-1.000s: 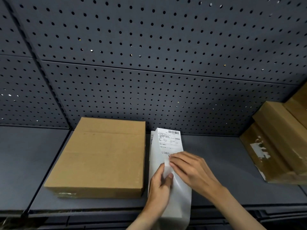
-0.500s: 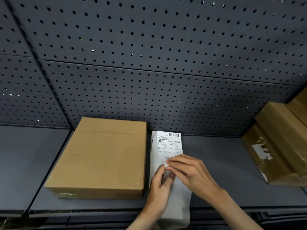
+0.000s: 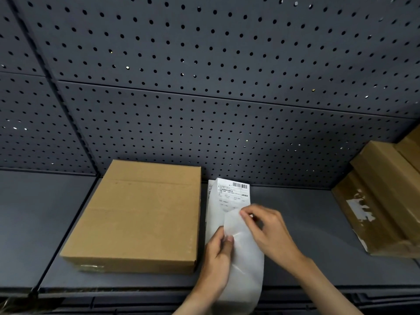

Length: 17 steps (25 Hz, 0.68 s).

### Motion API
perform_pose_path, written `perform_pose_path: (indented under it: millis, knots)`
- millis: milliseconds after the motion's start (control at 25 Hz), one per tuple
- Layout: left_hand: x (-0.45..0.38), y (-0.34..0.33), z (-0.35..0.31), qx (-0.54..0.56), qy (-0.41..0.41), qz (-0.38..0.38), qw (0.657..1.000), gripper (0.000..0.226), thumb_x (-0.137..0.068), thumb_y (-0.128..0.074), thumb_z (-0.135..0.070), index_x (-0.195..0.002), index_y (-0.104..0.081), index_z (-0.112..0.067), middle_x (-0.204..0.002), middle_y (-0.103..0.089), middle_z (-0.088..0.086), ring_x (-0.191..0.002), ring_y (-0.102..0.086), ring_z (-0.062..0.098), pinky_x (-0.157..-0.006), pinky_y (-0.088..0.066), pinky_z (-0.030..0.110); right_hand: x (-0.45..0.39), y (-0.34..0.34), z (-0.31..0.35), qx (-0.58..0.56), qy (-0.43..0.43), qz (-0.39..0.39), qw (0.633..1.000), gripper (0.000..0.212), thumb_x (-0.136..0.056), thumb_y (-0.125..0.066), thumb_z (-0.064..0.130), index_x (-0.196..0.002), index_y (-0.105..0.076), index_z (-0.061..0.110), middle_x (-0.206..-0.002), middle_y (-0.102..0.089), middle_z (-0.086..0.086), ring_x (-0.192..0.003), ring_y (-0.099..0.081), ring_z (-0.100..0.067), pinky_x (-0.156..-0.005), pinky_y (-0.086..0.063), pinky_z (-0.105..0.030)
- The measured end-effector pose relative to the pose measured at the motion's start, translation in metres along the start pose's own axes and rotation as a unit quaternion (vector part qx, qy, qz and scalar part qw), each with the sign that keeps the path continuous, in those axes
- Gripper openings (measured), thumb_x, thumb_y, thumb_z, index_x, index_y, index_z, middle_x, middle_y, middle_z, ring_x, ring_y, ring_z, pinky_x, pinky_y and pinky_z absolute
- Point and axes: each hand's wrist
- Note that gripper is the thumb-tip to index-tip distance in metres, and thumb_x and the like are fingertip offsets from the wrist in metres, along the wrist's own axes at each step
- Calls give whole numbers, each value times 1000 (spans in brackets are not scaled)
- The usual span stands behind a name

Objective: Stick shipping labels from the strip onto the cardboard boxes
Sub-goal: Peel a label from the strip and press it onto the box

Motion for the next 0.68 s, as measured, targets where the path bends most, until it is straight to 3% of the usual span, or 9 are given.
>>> perform_pose_path:
  millis: [80,200,320,680]
  knots:
    - [1,-1,-4,2,1,-8,1000,38,-99,-47,6,-69,-48,-18,-57,-59,-18,-56,-48,-8,-56,-37,10,-12,7,-3,-63,-76,-48,994,20,-97,-67,8,-80,-71,17,-73,-69,18,-64,-60,2,-61,-45,-13]
    - [0,-3,-2,4,1,-27,1000,42,-99,-47,6,-66,-43,-19,-52,-55,-17,-52,-45,-6,-53,-34,11,-33,23,-12,-103,-153,-87,979,22,-97,-65,9,-78,-72,18,-74,-73,1,-66,-59,-3,-62,-47,-21]
    - [-1,-4,-3,0,19,-35,999,39,-99,-45,6,-67,-42,-15,-48,-50,-15,-48,-43,-3,-50,-33,12,-52,41,-21,-124,-204,-126,963,19,-99,-63,9,-82,-74,7,-73,-71,-4,-62,-55,2,-57,-42,-11]
    - [-4,-3,-8,16,47,-45,998,33,-99,-42,9,-71,-48,-9,-42,-47,-11,-43,-41,-1,-46,-32,12,-77,87,-37,-85,-246,-254,932,16,-100,-63,21,-91,-73,13,-78,-68,3,-70,-58,-5,-68,-45,-26]
Point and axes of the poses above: each hand's wrist, its own x-axis away from the middle knuckle, its own y-axis out of the back of the hand, z = x × y
